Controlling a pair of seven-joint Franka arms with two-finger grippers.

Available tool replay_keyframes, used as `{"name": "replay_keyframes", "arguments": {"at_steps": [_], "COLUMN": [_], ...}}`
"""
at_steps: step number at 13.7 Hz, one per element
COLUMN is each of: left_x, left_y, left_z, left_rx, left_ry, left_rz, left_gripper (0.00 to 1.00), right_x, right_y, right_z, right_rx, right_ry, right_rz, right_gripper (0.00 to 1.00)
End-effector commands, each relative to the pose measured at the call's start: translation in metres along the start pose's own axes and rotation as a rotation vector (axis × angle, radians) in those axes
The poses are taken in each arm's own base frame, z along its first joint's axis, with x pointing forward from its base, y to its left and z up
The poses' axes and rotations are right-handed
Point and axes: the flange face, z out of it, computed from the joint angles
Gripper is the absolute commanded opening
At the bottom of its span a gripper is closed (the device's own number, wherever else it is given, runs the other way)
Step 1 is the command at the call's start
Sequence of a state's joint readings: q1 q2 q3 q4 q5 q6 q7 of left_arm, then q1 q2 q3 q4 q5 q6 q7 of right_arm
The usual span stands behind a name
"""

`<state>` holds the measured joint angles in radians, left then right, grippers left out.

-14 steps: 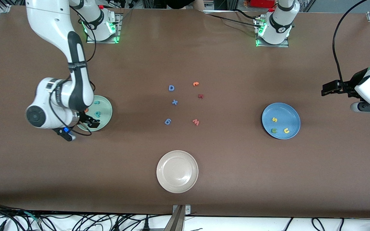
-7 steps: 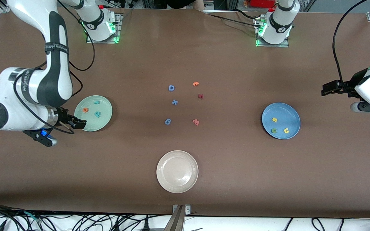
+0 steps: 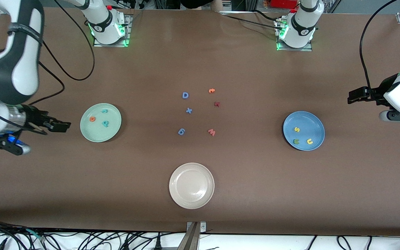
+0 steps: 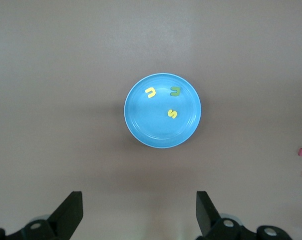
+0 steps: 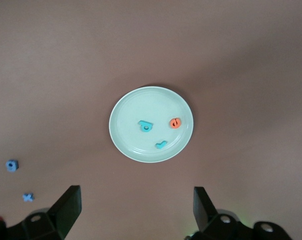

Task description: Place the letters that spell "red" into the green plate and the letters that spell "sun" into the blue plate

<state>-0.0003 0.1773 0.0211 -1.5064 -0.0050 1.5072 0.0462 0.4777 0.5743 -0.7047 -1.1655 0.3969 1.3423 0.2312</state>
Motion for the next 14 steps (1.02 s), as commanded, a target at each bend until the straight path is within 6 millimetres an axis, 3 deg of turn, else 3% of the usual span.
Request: {"name": "replay_keyframes", "arguments": {"at_steps": [1,4,6,8,11,14], "left_x": [0.001,0.001,0.001,0.001,0.001,0.001], "left_y": [0.001,0.0,0.003,0.002,0.003,0.003], "left_z": [-0.005,-0.005,-0.005,-0.005,-0.005,-0.005], "left_rx": [-0.017,-0.018,-0.02,-0.019,-0.019,-0.019], "left_ry": [0.002,0.002,0.003,0.003,0.002,0.002], "left_rz": [0.007,0.005,0.01,0.008,0.01,0.01], "left_gripper": [1.0,1.0,1.0,1.0,1.0,1.0], "right_x": [-0.004,-0.003,0.005,-0.001,-0.026,-0.047], "right_y": [0.036,0.085,0.106,0.125,0.14,0.15], "right_z": [-0.025,-0.038,-0.036,-0.047,-0.074,-0.082], "right_rx": [0.115,0.176,0.209,0.179,0.093,0.032], "right_ry": [-0.036,-0.065,-0.082,-0.063,-0.022,0.054], "right_rz": [-0.118,-0.122,-0.112,-0.11,-0.141,-0.139], "right_gripper": [0.99,0.99,0.99,0.99,0.99,0.98]}}
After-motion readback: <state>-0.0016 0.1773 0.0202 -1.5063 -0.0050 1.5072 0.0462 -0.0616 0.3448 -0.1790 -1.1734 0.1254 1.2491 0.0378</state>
